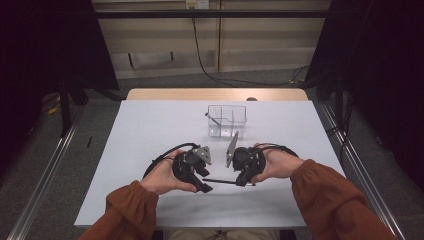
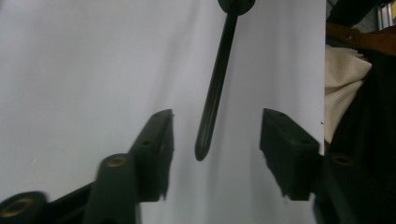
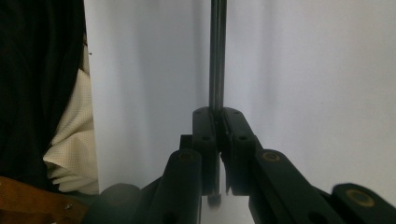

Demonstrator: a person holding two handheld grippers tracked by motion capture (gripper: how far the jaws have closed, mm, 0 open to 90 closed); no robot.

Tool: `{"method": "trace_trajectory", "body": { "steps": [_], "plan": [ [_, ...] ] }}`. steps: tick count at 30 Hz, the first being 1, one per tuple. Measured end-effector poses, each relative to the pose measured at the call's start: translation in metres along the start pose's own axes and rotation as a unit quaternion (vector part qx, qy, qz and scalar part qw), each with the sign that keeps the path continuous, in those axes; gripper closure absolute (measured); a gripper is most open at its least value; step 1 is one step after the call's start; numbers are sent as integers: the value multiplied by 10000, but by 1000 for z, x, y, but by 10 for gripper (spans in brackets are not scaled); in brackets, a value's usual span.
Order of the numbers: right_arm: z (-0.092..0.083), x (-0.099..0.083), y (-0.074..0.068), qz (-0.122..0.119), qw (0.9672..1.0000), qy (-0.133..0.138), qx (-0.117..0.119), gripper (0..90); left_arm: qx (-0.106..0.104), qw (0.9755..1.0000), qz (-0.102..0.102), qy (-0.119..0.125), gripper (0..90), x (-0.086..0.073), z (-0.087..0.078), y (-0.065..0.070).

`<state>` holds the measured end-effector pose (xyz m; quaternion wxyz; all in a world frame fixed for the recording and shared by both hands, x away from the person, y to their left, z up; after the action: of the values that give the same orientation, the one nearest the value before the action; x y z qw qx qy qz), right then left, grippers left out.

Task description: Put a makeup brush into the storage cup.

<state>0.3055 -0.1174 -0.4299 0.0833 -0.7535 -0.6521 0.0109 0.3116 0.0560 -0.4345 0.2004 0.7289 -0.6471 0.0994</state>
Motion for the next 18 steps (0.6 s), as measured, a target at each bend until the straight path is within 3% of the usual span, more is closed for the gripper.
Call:
{"method": "trace_trajectory", "body": {
  "steps": [6,10,13,14,18],
  "plan": [
    [1,1,-1,-9,10000,10,-24,845,-91,9998,144,67,688,0,-1,-2],
    [1,1,-1,-11,10000,0,-28,844,-29,9999,108,27,724,1,1,-3],
    [2,2,-2,-30,10000,29,-24,845,-163,9998,126,-19,750,2,3,-4],
    [2,2,-2,-40,10000,28,-21,844,-76,9999,110,11,757,2,5,-4],
    [2,3,-1,-93,9999,69,-56,845,-115,9999,42,-51,760,2,8,-7]
  ]
}}
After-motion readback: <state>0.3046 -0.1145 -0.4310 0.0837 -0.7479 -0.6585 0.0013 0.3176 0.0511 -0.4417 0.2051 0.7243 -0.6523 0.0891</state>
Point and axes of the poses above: each handheld gripper's, and its own axes: z roughly forward along the jaws, x roughly out of its top, y roughly to its right, the point moved 3 cm from there along z, roughly forward along the jaws, and after that the axes turned 8 degrees about -y, right-handed, at the moved point
